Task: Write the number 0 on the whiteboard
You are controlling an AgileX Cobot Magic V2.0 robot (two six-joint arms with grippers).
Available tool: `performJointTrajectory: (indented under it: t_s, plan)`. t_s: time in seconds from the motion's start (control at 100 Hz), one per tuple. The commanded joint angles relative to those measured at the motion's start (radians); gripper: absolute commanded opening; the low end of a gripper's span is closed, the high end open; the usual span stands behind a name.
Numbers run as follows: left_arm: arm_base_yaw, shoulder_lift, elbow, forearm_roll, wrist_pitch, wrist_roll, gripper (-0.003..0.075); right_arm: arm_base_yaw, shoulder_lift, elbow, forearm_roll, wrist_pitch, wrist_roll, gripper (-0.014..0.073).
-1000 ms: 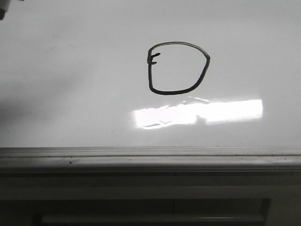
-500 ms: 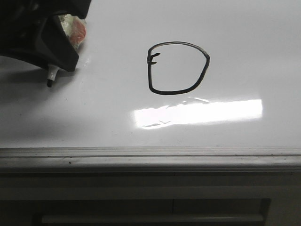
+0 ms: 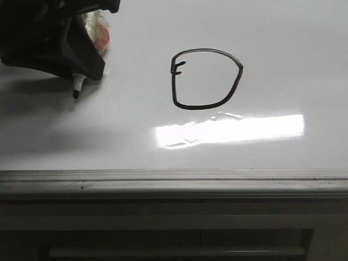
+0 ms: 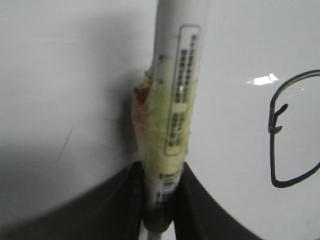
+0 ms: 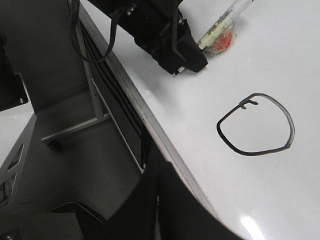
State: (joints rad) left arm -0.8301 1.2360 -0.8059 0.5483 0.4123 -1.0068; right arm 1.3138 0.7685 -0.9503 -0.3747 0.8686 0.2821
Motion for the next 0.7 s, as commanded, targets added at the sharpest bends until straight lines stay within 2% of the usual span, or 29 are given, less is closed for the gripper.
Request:
performJointTrajectory:
  t_s: [0.0,0.14,0.45,0.52,0.62,0.69]
  plan:
    - [0.007,-0.003,-0.02,0.007,-0.01,-0.01,0.0099,-0.007,-0.006,-0.024,-0.033,-0.065,0.007,-0.0057]
    - [0.007,0.004,-0.018,0.007,0.003,-0.01,0.0197,-0.007,-0.006,-0.024,-0.033,-0.065,0.007,-0.0057]
    - [0.007,0.012,-0.018,0.007,0.017,-0.01,0.0222,-0.007,-0.006,-0.024,-0.033,-0.065,0.007,-0.0057]
    - [0.007,0.012,-0.018,0.007,0.017,-0.01,0.0308,-0.007,-0.006,-0.024,-0.033,-0.065,0.007,-0.0057]
    - [0.007,0.01,-0.018,0.007,0.017,-0.01,0.0489,-0.007,-0.006,-0.024,-0.033,-0.065,0.007,-0.0057]
    - [0.007,0.0,-0.018,0.012,0.021,-0.01,0.0559,-0.007,-0.006,-0.024,-0.039,-0.065,0.007,-0.0057]
